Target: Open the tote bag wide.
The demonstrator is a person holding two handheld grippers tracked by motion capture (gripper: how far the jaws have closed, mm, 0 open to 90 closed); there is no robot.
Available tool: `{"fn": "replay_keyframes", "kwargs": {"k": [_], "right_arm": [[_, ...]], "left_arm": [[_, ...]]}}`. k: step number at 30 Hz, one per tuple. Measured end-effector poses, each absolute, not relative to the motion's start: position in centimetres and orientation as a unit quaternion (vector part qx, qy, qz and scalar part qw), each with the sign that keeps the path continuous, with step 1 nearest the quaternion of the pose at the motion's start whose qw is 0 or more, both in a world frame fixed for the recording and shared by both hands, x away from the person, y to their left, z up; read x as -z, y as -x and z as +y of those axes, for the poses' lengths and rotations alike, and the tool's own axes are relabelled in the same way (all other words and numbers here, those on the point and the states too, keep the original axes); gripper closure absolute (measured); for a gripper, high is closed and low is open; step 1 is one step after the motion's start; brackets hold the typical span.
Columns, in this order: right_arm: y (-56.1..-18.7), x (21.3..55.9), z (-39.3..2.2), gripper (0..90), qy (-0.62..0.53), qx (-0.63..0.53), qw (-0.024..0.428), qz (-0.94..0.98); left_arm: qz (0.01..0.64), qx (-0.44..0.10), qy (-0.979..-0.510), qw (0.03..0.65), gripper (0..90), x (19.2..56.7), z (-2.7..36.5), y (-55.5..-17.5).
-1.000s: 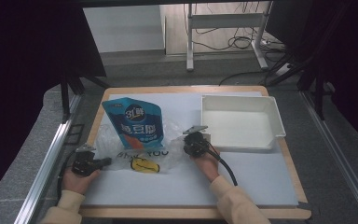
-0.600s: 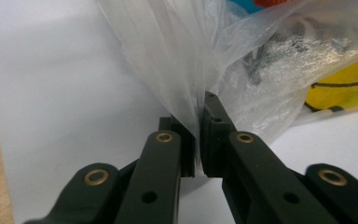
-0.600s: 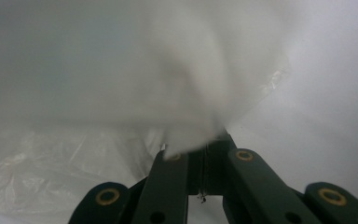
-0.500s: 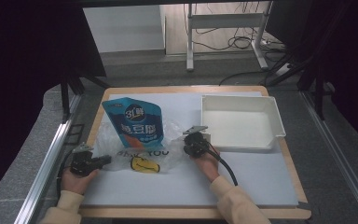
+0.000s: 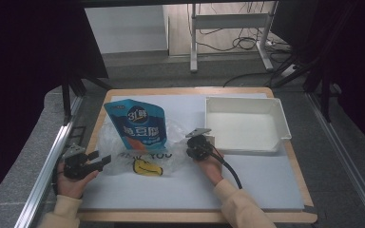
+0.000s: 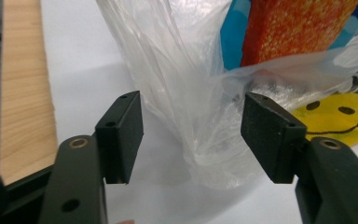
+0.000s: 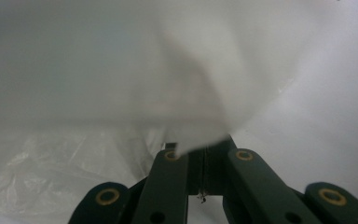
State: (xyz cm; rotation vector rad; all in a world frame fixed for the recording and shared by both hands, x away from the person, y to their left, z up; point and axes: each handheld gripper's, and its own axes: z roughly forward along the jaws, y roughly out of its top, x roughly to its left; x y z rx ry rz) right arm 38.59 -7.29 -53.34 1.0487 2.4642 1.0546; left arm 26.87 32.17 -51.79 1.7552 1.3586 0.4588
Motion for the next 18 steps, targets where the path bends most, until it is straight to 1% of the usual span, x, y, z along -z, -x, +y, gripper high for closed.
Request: {"fn": "replay_keyframes", "kwargs": {"k": [4,7,9,10,13,14,16,18], "right_arm": [[-38.6,53.3,-7.3,88.3,-0.361,-0.363,0.131,0.849],[-38.6,53.4,-7.3,88.3,-0.36,-0.364,0.131,0.849],[-38.5,53.4,-7.3,88.3,-0.36,-0.364,0.131,0.849],[-38.6,53.4,-7.3,88.3,-0.358,-0.364,0.131,0.85],[-38.5,53.4,-7.3,88.4,-0.358,-0.364,0.131,0.85],[-38.5,53.4,-7.3,88.3,-0.358,-0.364,0.131,0.85],[-38.5,53.4,-7.2,88.3,-0.359,-0.364,0.129,0.85],[-38.5,53.4,-7.3,88.3,-0.358,-0.364,0.131,0.85]], "left_arm": [[0.542,-0.192,-0.699,0.424,36.4,51.3,32.3,-26.7],[0.54,-0.201,-0.696,0.429,36.4,50.7,32.5,-26.5],[0.535,-0.209,-0.694,0.433,38.1,50.2,32.5,-26.4],[0.532,-0.212,-0.694,0.436,43.4,49.9,32.5,-26.4],[0.531,-0.215,-0.694,0.435,54.4,49.5,32.5,-26.5],[0.531,-0.215,-0.694,0.436,54.4,49.3,32.5,-26.5],[0.53,-0.22,-0.694,0.434,60.7,48.7,32.4,-26.8],[0.53,-0.223,-0.693,0.435,60.9,48.5,32.4,-26.9]]}}
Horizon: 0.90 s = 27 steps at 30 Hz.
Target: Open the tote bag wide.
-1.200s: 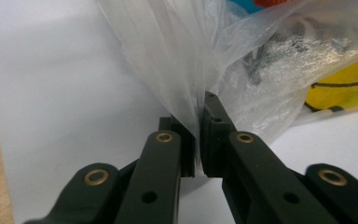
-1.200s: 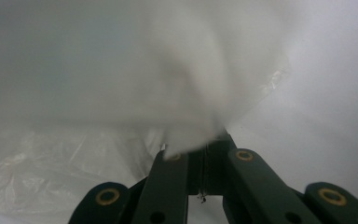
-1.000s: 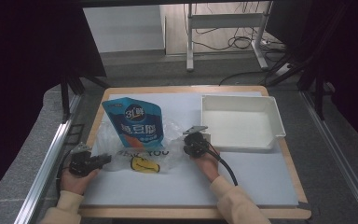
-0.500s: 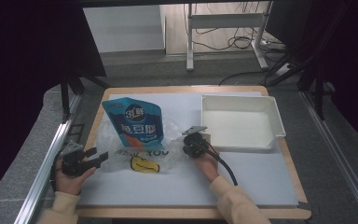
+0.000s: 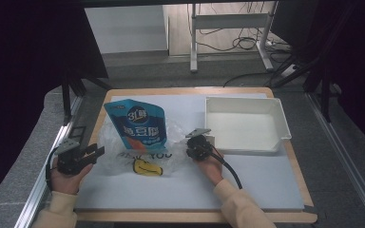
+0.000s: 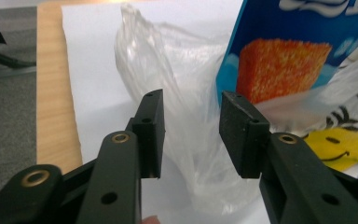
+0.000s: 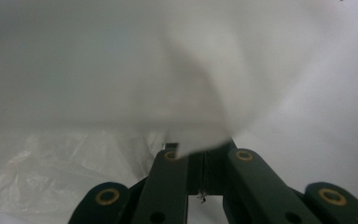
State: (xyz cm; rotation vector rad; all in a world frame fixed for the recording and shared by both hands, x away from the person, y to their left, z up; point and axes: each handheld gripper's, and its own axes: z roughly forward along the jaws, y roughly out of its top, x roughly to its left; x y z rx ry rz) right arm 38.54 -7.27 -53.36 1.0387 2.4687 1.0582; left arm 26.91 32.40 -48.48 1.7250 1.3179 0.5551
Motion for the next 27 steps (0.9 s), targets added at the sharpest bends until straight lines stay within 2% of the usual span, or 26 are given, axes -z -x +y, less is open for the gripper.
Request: {"fn": "replay_keyframes", "kwargs": {"k": [4,11,15,21,25,27], "right_arm": [[-38.5,53.4,-7.3,88.3,-0.359,-0.364,0.129,0.85],[-38.5,53.4,-7.3,88.3,-0.355,-0.364,0.131,0.851],[-38.5,53.4,-7.3,88.3,-0.355,-0.364,0.131,0.851],[-38.5,53.4,-7.3,88.3,-0.353,-0.364,0.133,0.851],[-38.5,53.4,-7.3,88.3,-0.354,-0.365,0.132,0.851],[-38.5,53.4,-7.3,88.3,-0.353,-0.365,0.133,0.852]], "left_arm": [[0.527,-0.229,-0.692,0.437,56.2,47.8,32.4,-27.6],[0.526,-0.23,-0.691,0.439,55.7,47.4,32.4,-28.1],[0.526,-0.23,-0.691,0.439,59.0,47.2,32.3,-28.3],[0.525,-0.225,-0.701,0.427,70.4,47.0,31.8,-30.0],[0.534,-0.235,-0.698,0.416,55.7,46.6,32.0,-31.6],[0.539,-0.242,-0.69,0.418,53.3,46.5,32.4,-32.6]]}}
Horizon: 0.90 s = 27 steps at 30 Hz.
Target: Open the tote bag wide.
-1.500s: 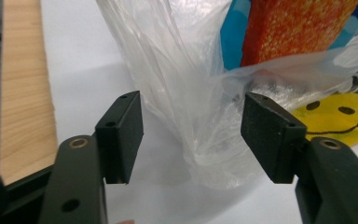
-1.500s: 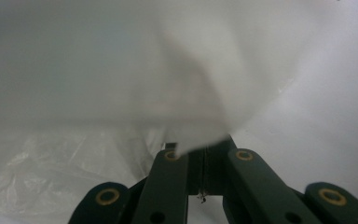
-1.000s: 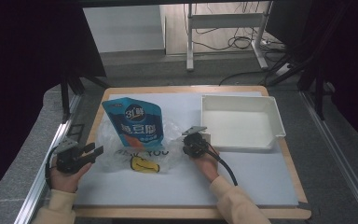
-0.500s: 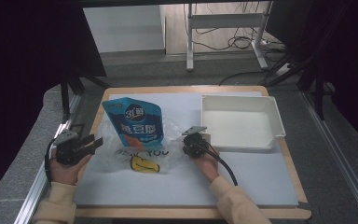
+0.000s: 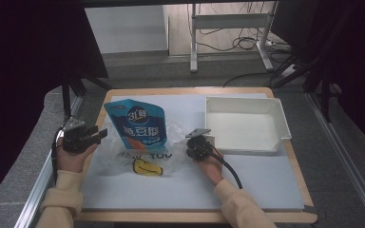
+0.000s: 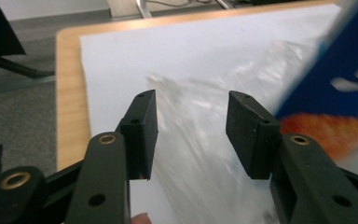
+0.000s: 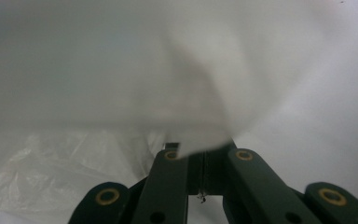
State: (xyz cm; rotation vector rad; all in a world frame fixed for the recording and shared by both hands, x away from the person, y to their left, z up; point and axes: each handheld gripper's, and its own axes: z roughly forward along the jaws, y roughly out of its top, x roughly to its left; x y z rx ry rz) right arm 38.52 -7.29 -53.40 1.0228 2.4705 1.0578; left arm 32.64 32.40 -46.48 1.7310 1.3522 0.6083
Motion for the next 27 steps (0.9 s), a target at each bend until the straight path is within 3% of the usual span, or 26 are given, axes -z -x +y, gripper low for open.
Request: {"fn": "replay_keyframes", "kwargs": {"k": [9,17,21,22,23,27], "right_arm": [[-38.5,53.4,-7.3,88.3,-0.352,-0.363,0.134,0.853],[-38.5,53.4,-7.3,88.3,-0.351,-0.362,0.134,0.853],[-38.5,53.4,-7.3,88.3,-0.351,-0.363,0.134,0.853],[-38.5,53.4,-7.3,88.3,-0.351,-0.363,0.134,0.853],[-38.5,53.4,-7.3,88.3,-0.35,-0.364,0.134,0.853],[-38.5,53.4,-7.3,88.3,-0.349,-0.364,0.135,0.853]], "left_arm": [[0.541,-0.231,-0.703,0.401,34.1,46.7,33.6,-36.2],[0.547,-0.191,-0.715,0.392,32.1,48.0,34.1,-38.3],[0.538,-0.172,-0.729,0.388,43.8,48.8,33.5,-38.3],[0.536,-0.169,-0.731,0.387,48.9,48.9,33.4,-38.3],[0.535,-0.164,-0.738,0.377,62.4,49.3,33.2,-38.2],[0.54,-0.167,-0.733,0.379,82.6,49.6,33.1,-37.8]]}}
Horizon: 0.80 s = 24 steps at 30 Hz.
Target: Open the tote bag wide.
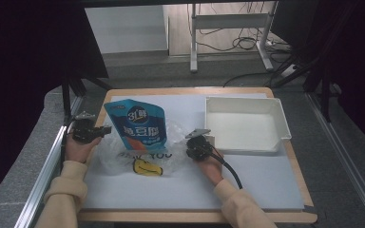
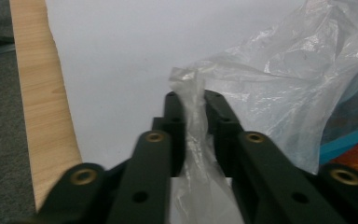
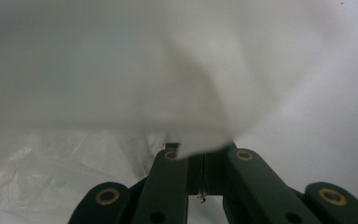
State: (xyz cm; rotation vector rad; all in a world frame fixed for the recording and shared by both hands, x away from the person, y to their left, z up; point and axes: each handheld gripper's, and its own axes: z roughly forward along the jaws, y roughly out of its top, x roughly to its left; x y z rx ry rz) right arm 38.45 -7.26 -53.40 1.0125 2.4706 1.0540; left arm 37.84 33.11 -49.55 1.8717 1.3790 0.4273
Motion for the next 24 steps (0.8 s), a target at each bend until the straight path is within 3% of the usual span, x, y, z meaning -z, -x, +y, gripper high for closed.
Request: {"fn": "replay_keyframes", "kwargs": {"k": [7,24], "right_arm": [[-38.5,53.4,-7.3,88.3,-0.349,-0.364,0.135,0.853],[-38.5,53.4,-7.4,88.4,-0.353,-0.363,0.137,0.852]], "left_arm": [[0.549,-0.185,-0.721,0.381,87.1,49.6,33.5,-37.3],[0.572,-0.165,-0.735,0.324,87.7,54.7,33.6,-37.0]]}}
